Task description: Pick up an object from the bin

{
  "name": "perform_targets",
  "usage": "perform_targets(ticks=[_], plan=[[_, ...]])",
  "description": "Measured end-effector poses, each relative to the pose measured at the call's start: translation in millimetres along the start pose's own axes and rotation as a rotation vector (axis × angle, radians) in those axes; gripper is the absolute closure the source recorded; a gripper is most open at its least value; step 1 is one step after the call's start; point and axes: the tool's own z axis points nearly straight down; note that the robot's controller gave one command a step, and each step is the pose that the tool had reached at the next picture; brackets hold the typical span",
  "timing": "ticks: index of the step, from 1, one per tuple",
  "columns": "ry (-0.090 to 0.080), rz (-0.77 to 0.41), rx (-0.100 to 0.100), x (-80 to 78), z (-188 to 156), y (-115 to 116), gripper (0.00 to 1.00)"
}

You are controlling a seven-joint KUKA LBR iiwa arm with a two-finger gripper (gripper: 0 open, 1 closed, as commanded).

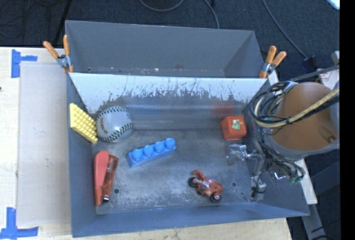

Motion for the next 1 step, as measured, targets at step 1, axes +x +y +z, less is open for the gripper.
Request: perform_targets(ticks=[1], plan=[[-0.004, -0.018, 0.003, -13.7, 22.7, 29.9, 0.00]])
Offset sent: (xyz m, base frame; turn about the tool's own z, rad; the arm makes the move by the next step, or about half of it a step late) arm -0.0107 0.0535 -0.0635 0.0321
